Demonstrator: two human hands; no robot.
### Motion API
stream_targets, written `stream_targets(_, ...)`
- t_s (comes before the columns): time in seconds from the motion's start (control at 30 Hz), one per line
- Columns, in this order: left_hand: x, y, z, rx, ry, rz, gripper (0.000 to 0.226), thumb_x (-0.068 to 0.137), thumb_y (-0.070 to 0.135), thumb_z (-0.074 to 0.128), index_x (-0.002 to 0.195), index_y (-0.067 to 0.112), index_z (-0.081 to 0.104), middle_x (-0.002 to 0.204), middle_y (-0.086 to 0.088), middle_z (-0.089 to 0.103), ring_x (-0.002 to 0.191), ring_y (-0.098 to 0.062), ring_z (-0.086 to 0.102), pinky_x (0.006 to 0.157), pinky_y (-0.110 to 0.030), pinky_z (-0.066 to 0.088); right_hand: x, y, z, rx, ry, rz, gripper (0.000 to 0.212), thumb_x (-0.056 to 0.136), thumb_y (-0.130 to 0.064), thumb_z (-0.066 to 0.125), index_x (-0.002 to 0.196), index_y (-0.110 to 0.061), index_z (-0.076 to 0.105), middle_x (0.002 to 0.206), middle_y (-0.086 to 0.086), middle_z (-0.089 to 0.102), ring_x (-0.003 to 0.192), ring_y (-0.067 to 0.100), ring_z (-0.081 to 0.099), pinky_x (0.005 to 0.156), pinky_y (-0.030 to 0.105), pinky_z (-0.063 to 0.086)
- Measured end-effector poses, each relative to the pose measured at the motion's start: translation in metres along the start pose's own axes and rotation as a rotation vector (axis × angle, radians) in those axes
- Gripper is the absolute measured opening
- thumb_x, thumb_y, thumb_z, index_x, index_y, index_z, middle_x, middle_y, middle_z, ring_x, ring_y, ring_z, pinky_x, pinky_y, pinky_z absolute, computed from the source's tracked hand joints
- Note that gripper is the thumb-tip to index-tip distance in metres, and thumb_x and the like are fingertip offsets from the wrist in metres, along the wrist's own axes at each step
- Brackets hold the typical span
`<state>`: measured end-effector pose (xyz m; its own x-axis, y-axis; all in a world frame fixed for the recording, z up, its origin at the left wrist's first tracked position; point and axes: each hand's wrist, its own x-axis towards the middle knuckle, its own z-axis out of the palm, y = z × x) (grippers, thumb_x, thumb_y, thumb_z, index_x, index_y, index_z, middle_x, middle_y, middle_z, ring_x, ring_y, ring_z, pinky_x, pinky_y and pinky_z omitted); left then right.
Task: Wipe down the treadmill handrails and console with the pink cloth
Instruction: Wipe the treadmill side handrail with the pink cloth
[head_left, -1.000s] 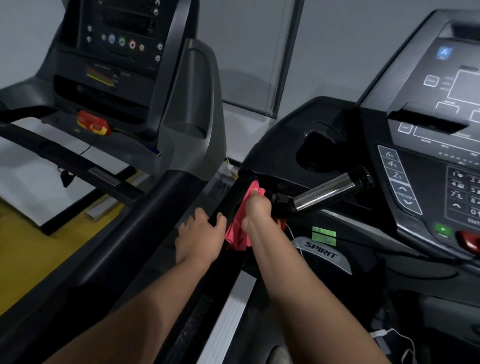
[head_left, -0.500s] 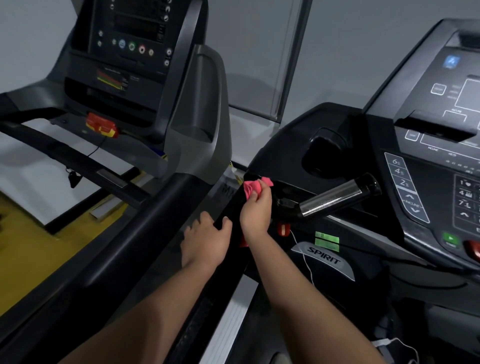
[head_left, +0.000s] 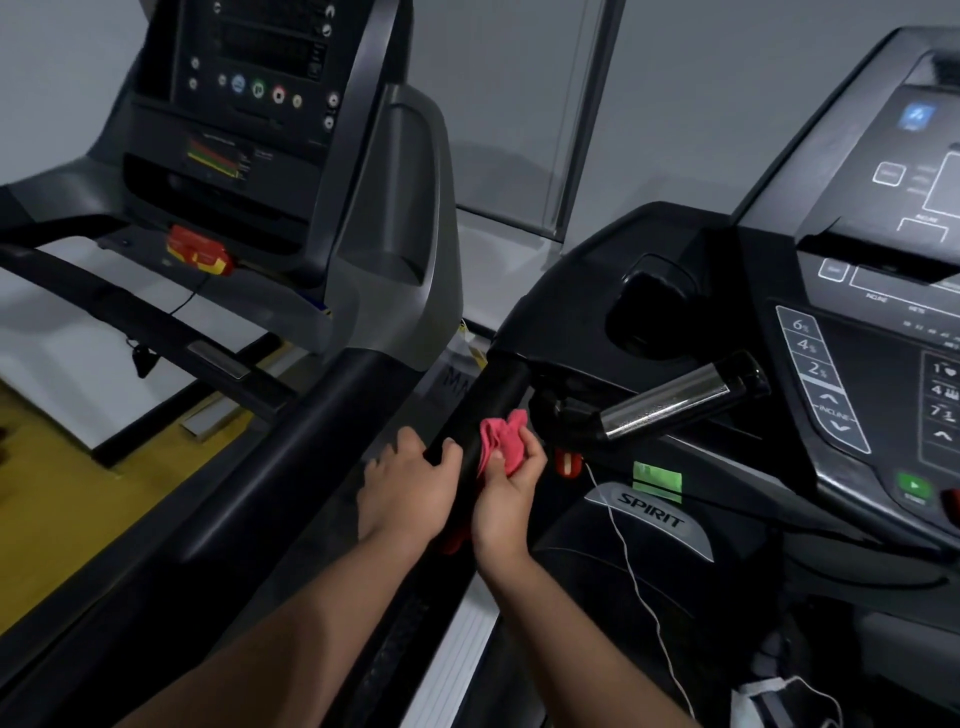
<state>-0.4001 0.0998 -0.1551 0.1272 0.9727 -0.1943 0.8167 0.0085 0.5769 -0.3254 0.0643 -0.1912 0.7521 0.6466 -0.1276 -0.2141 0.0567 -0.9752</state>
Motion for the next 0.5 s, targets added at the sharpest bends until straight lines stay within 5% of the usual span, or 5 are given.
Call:
stream_targets(0.17, -0.001, 0.000, -0.001, -0.013, -0.006, 0.008, 0.043, 0.091, 0.053, 0.033, 0.114, 0.019, 0.047, 0.120, -0.005, 0.055, 0.113, -0.024, 0.045, 0.089, -0.041, 0.042, 0.028, -0.005, 0.010, 0.270, 0.081, 0.353, 0.017, 0.101, -0.016, 0.040, 0.116, -0.016, 0.048, 0.120, 0.011, 0.058, 0.109, 0.024, 0.057, 0.097, 0.038, 0.045)
stream_targets(0.3, -0.002, 0.000, -0.001, -0.009, -0.007, 0.008, 0.044, 0.092, 0.053, 0.032, 0.116, 0.019, 0.046, 0.119, -0.004, 0.055, 0.111, -0.022, 0.045, 0.089, -0.041, 0.043, 0.046, -0.014, 0.007, 0.396, 0.000, 0.571, 0.026, 0.099, -0.018, 0.043, 0.107, -0.004, 0.063, 0.099, 0.017, 0.066, 0.092, 0.032, 0.062, 0.083, 0.042, 0.052)
stream_targets(0.43, -0.001, 0.000, 0.000, -0.013, 0.003, 0.007, 0.043, 0.092, 0.052, 0.033, 0.116, 0.019, 0.046, 0.119, -0.004, 0.056, 0.111, -0.022, 0.045, 0.087, -0.038, 0.041, 0.068, -0.012, 0.008, 0.448, -0.048, 0.689, 0.035, 0.097, -0.037, 0.047, 0.109, -0.008, 0.062, 0.109, 0.018, 0.064, 0.100, 0.033, 0.061, 0.091, 0.047, 0.049)
stream_targets(0.5, 0.000, -0.001, 0.000, -0.022, 0.003, -0.001, 0.042, 0.091, 0.053, 0.034, 0.114, 0.020, 0.046, 0.118, -0.003, 0.056, 0.110, -0.021, 0.046, 0.088, -0.039, 0.042, 0.080, -0.010, 0.010, 0.500, -0.025, 0.681, 0.036, 0.098, -0.042, 0.045, 0.100, -0.012, 0.065, 0.093, 0.013, 0.069, 0.088, 0.028, 0.065, 0.075, 0.039, 0.054)
